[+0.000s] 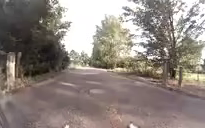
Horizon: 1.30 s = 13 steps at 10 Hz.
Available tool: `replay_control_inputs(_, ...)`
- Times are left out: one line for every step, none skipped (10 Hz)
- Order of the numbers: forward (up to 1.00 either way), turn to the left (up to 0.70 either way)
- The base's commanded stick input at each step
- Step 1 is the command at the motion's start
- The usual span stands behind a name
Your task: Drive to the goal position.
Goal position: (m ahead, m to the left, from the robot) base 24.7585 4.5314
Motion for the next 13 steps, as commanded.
replay_control_inputs(0.7,0.0)
replay_control_inputs(0.7,0.0)
replay_control_inputs(0.7,0.0)
replay_control_inputs(0.7,0.0)
replay_control_inputs(0.7,0.0)
replay_control_inputs(0.7,0.0)
replay_control_inputs(0.7,0.0)
replay_control_inputs(0.7,0.0)
replay_control_inputs(0.7,0.0)
replay_control_inputs(0.7,0.0)
replay_control_inputs(0.7,0.0)
replay_control_inputs(0.7,0.0)
replay_control_inputs(0.7,0.0)
